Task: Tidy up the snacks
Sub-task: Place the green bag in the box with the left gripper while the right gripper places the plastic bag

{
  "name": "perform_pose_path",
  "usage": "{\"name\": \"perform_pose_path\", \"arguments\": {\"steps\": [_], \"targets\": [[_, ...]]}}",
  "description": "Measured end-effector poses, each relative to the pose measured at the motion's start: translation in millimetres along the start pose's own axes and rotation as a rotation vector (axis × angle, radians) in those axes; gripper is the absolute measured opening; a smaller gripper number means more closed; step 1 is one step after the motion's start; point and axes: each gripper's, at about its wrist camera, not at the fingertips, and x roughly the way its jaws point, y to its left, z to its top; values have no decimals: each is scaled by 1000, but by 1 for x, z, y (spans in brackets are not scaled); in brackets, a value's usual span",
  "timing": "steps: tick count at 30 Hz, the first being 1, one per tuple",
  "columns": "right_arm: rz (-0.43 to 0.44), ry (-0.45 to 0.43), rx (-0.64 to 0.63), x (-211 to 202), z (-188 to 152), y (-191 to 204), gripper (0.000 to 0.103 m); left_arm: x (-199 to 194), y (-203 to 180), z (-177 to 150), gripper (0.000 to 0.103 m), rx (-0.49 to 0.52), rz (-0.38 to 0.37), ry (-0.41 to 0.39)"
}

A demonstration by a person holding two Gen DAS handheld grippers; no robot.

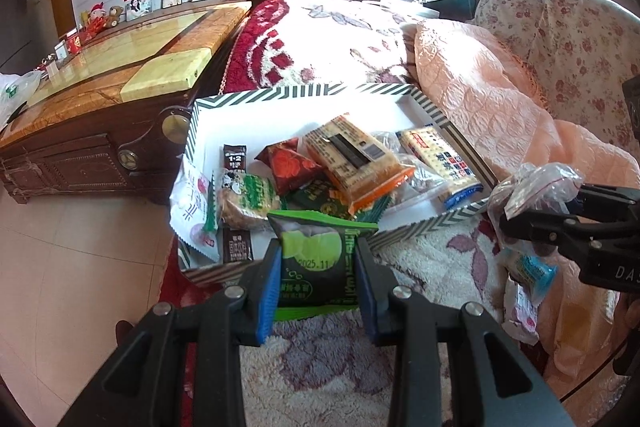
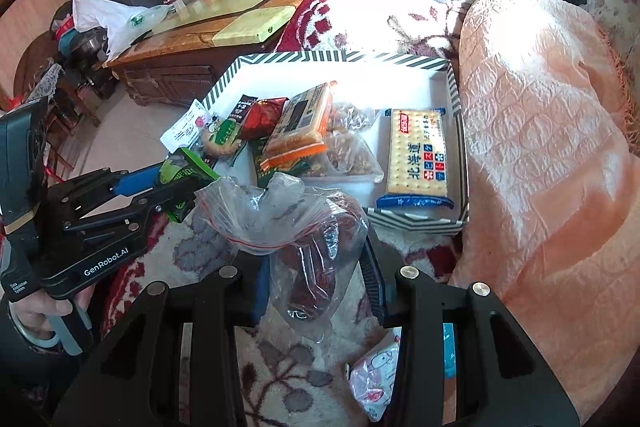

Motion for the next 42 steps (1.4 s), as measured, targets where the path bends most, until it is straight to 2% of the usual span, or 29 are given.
{"name": "perform_pose_path", "arguments": {"steps": [9, 18, 33, 38, 42], "targets": [[0, -22, 12, 5, 14, -3, 38, 7, 9, 13, 36, -18, 16, -1], [-40, -9, 16, 25, 34, -14, 38, 25, 13, 33, 36, -17, 40, -1], [-157, 45, 38, 76, 62, -45, 38, 65, 21, 47, 36, -47, 69, 28], [-214, 67, -3, 95, 68, -39, 38, 74, 23, 47, 36, -56, 81, 38], [-225, 78, -23, 100, 73, -34, 40, 77, 23, 48, 38, -61, 85, 41]]}}
